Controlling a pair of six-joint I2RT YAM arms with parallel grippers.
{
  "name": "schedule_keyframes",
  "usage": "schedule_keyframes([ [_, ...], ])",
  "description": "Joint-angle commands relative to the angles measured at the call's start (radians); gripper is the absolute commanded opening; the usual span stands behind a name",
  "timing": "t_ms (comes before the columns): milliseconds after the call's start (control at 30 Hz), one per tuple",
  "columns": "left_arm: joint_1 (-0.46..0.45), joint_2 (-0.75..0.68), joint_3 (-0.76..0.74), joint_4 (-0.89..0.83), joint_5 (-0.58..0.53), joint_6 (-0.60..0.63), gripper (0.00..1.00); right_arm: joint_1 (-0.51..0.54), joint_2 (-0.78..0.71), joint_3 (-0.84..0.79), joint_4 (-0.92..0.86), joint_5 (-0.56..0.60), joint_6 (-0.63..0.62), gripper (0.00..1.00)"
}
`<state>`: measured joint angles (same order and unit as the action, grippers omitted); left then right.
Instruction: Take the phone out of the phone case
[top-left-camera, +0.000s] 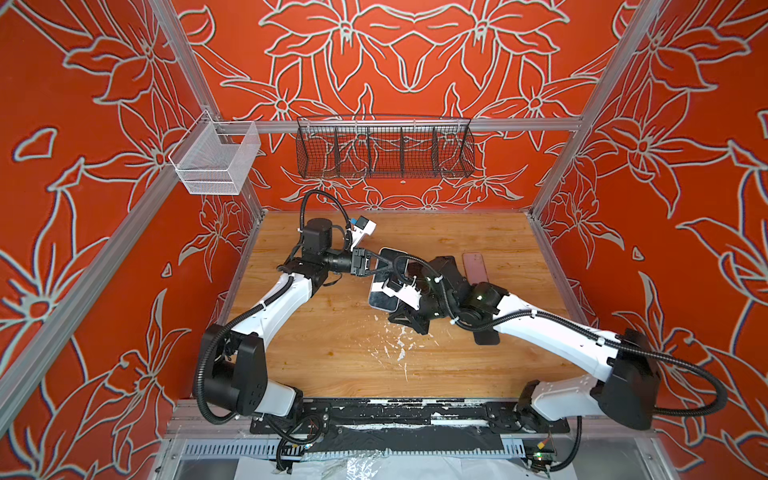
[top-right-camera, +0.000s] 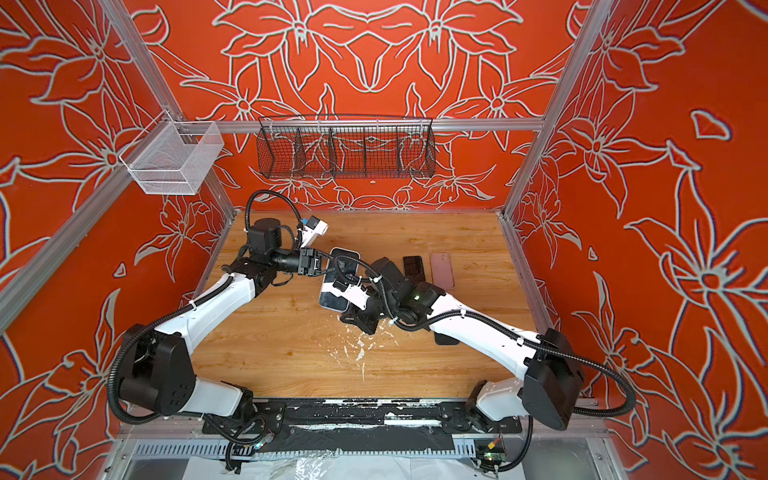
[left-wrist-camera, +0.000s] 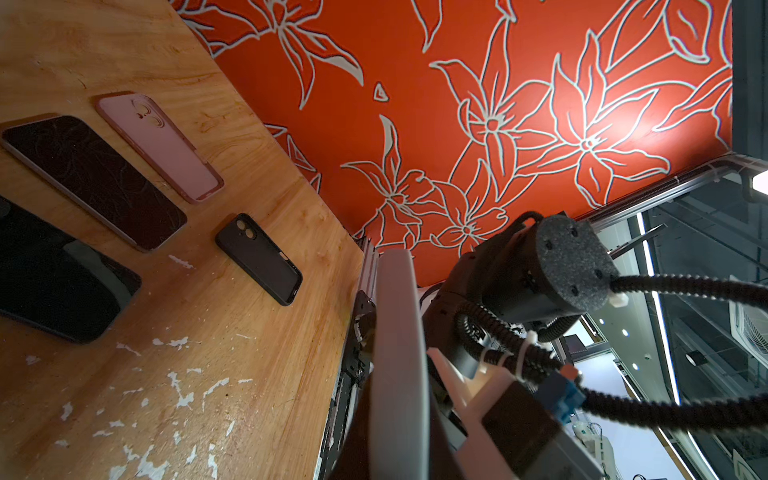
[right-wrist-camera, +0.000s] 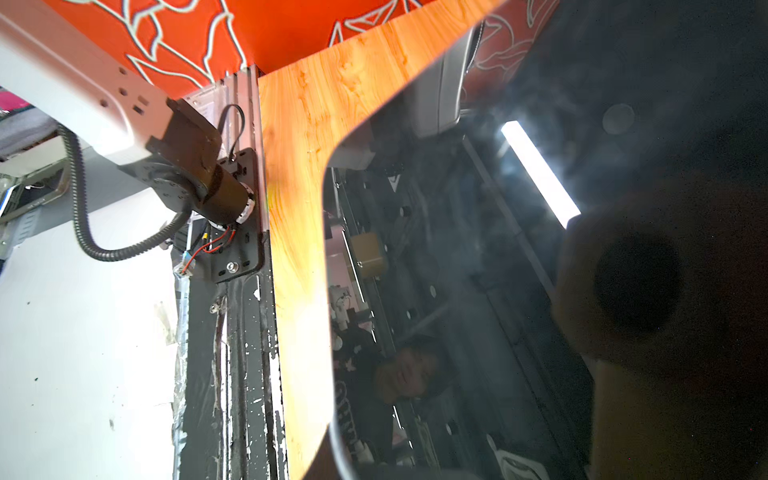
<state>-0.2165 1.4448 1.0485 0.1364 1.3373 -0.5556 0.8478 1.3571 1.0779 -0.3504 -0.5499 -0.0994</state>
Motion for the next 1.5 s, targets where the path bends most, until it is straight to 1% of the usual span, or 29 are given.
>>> schedule_keyframes([
  [0, -0.006, -0.013, 0.035, 0.002, 0.011, 0.032, 0.00, -0.031, -0.035, 0.002, 0.031, -0.147, 0.026, 0.25],
  [100, -0.006, -0.020, 0.032, -0.004, 0.013, 0.036, 0.00, -0.063, -0.041, 0.004, 0.039, -0.248, 0.064, 0.31],
  [200, -0.007, -0.030, 0.025, -0.004, 0.013, 0.038, 0.00, -0.080, -0.036, 0.008, 0.055, -0.313, 0.091, 0.31],
  [367, -0.007, -0.042, 0.018, 0.007, 0.013, 0.029, 0.00, -0.088, -0.011, 0.018, 0.071, -0.365, 0.111, 0.30],
  [600, -0.010, -0.052, 0.007, 0.049, 0.019, -0.009, 0.00, -0.088, 0.007, 0.031, 0.088, -0.379, 0.123, 0.25],
  [767, -0.014, -0.067, -0.005, 0.080, 0.019, -0.026, 0.00, -0.089, 0.012, 0.043, 0.100, -0.392, 0.136, 0.25],
  [1033, -0.014, -0.071, -0.017, 0.085, 0.019, -0.027, 0.00, -0.095, 0.017, 0.045, 0.132, -0.415, 0.159, 0.24],
  [1233, -0.015, -0.066, -0.018, 0.104, 0.019, -0.044, 0.00, -0.097, 0.017, 0.045, 0.126, -0.390, 0.153, 0.15],
  [1467, -0.020, -0.043, -0.018, 0.188, 0.020, -0.122, 0.00, -0.096, -0.001, 0.043, 0.107, -0.304, 0.126, 0.10],
])
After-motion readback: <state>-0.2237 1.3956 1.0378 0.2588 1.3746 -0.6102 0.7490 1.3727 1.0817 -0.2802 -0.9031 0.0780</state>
